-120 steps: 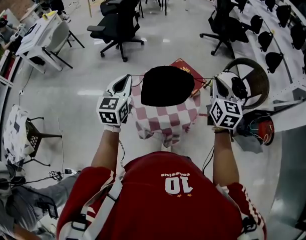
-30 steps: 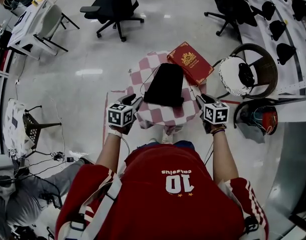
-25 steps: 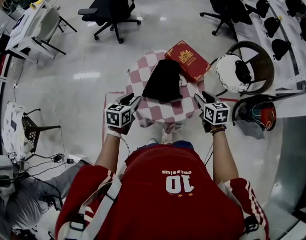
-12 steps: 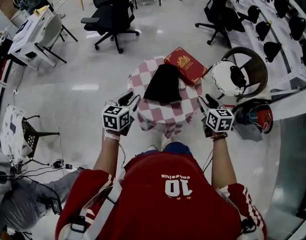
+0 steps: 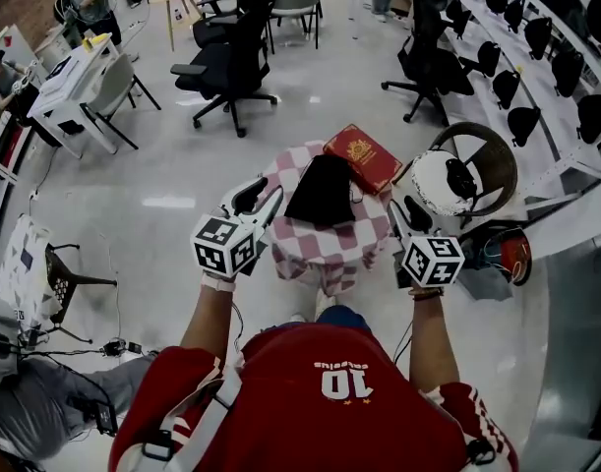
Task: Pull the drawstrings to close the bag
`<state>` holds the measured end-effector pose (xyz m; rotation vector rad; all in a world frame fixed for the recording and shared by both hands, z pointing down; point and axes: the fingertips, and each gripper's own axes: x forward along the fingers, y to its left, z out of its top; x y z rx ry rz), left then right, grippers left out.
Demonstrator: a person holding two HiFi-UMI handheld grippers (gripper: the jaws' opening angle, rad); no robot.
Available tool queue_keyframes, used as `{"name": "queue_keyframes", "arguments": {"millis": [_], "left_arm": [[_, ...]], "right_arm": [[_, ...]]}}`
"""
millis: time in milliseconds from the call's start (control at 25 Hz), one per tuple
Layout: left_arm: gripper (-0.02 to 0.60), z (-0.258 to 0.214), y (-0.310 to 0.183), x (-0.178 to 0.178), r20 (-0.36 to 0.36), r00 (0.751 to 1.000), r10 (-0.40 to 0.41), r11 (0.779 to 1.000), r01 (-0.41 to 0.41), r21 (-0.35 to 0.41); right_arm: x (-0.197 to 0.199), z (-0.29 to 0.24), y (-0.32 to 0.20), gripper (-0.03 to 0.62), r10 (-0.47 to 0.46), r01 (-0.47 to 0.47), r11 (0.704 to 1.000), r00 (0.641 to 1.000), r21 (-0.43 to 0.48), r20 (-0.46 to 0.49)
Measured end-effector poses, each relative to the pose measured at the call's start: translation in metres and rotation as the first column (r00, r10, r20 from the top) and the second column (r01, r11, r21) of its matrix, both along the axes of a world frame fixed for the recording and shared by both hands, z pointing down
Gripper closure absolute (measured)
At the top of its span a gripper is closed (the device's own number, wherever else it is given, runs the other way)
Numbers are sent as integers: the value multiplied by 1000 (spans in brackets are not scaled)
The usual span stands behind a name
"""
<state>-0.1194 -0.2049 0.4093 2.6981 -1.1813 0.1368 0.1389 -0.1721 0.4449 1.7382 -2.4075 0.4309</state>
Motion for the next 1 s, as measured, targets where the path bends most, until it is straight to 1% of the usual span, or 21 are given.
{"name": "queue_keyframes", "arguments": {"millis": [120, 240, 360, 480, 560, 680, 880, 1000], "left_arm": [[440, -24, 7, 6, -17, 1000, 6, 999, -5, 46], [452, -44, 12, 8, -8, 1000, 5, 995, -4, 100], [476, -59, 15, 5, -3, 1000, -27, 989, 27, 143], [515, -70, 15, -1, -5, 997, -78, 981, 78, 176], [544, -75, 16, -5, -12, 994, -108, 977, 108, 186], [571, -79, 16, -13, -34, 990, -134, 974, 138, 181], [572, -79, 19, -20, -42, 990, -136, 974, 141, 177], [572, -77, 22, -17, -25, 992, -121, 972, 123, 199]], "right_arm": [[-6, -24, 8, 430, -5, 5, 999, 1000, 51, 5], [-9, -44, 13, 453, 8, -9, 995, 1000, 97, 13], [-12, -62, 17, 467, 7, -9, 991, 1000, 134, 13], [-14, -74, 20, 500, 10, -10, 988, 1000, 155, 0], [-15, -80, 21, 523, 13, -12, 986, 1000, 165, -6], [-18, -87, 21, 554, 24, -21, 982, 1000, 186, -12], [-22, -98, 19, 579, 35, -29, 975, 999, 219, -25], [-20, -99, 20, 580, 53, -44, 974, 998, 222, -35]]}}
